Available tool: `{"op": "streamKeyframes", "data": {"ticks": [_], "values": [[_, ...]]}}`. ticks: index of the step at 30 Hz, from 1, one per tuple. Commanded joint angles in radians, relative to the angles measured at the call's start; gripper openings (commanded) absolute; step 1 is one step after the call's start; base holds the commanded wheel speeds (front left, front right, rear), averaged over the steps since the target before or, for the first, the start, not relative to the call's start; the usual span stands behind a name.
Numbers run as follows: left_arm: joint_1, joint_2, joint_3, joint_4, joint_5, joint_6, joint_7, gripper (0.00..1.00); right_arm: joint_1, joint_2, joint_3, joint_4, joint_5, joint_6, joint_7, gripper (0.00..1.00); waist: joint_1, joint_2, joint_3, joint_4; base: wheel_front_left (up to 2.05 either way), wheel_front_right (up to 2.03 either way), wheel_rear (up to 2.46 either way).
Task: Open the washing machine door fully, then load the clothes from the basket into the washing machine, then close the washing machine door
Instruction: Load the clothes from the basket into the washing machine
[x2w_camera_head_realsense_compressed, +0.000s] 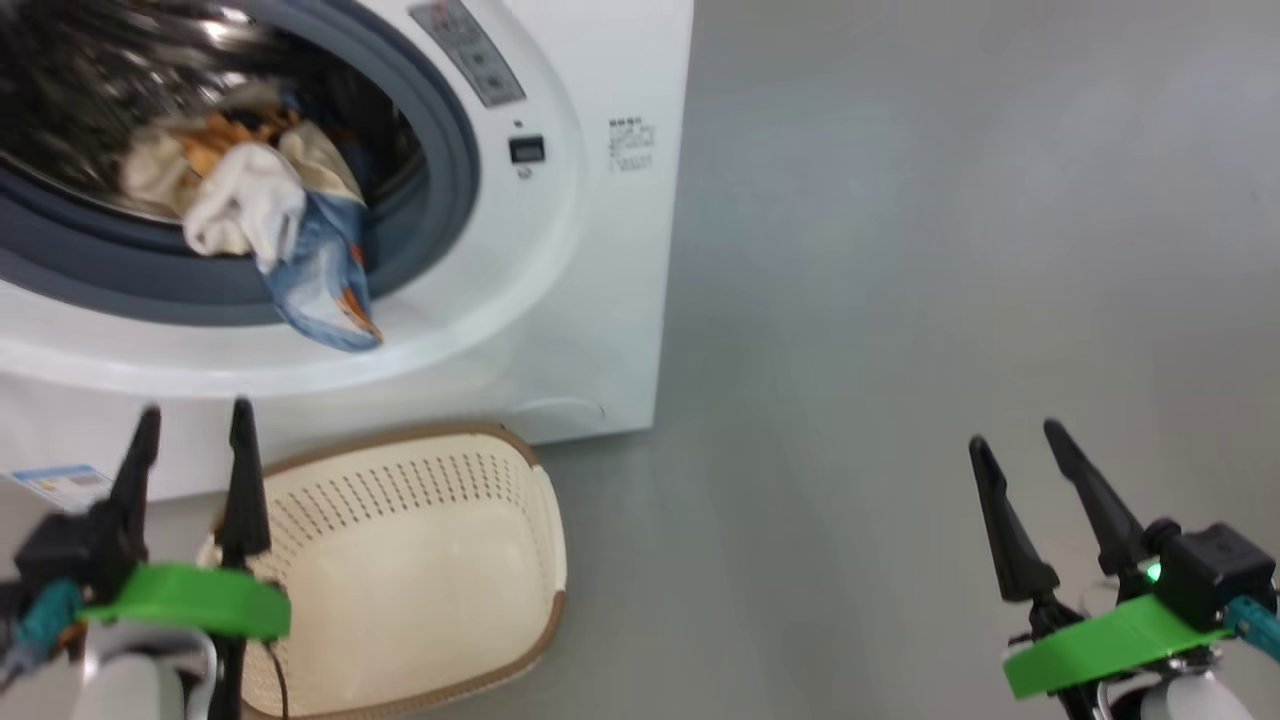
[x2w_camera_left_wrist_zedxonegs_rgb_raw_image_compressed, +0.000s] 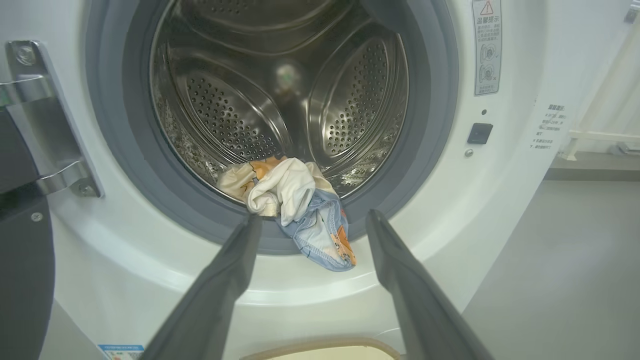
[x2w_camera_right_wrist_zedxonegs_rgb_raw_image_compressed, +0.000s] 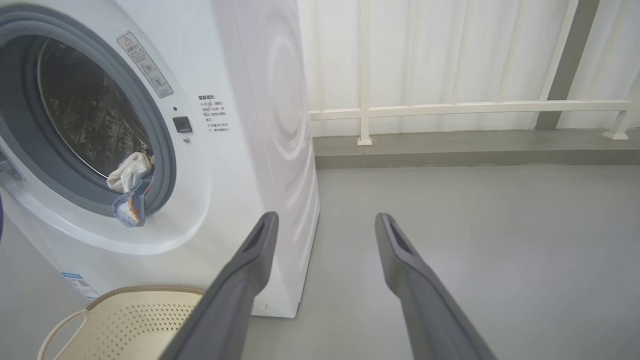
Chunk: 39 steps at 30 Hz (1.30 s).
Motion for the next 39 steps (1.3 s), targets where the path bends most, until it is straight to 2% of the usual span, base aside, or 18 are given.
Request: {"op": "streamKeyframes", "data": {"ticks": [1, 9, 19, 39], "values": [[0.023, 0.018, 0.03, -0.039, -0.004, -0.002, -0.005, 1.0, 0.017, -0.023, 0.013, -0.019, 0.005, 0.004, -0.008, 1.0, 0.0002, 0.0, -0.087, 0.042, 0.0, 0.0, 0.0], [0.196, 0.004, 0.062, -0.123, 0.003, -0.002, -0.005, 1.0, 0.103, -0.043, -0.015, -0.025, 0.012, 0.004, -0.008, 1.0, 0.0002, 0.0, -0.167, 0.065, 0.0, 0.0, 0.0], [0.332, -0.006, 0.091, -0.23, 0.005, -0.002, -0.005, 1.0, 0.15, -0.041, -0.049, -0.043, 0.003, 0.004, -0.008, 1.0, 0.0002, 0.0, -0.189, 0.088, 0.0, 0.0, 0.0], [0.385, -0.031, 0.116, -0.291, 0.017, -0.002, -0.005, 1.0, 0.154, -0.041, -0.061, -0.06, -0.006, 0.004, -0.008, 1.0, 0.0002, 0.0, -0.178, 0.096, 0.0, 0.0, 0.0]]}}
